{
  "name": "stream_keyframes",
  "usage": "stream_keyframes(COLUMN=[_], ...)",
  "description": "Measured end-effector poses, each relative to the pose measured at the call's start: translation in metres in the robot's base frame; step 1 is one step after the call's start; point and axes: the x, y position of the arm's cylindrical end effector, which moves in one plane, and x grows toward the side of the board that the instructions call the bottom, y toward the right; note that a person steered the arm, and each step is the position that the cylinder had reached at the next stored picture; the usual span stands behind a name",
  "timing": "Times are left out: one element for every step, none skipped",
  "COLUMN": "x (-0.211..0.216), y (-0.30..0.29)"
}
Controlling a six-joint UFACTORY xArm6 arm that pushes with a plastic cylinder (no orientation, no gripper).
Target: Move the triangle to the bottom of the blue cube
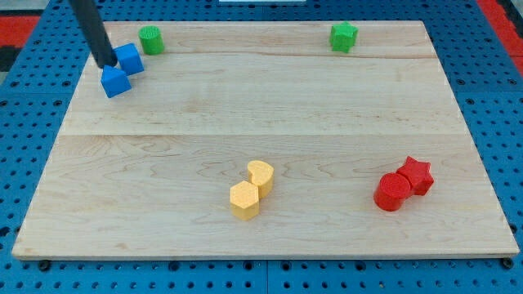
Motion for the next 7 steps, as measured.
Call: stream_keyframes(x=[-0.007, -0.009, 0.015, 0.048, 0.065, 0.078, 0.072], y=[0.014, -0.021, -0.027, -0.029, -0.006, 0.016, 0.016])
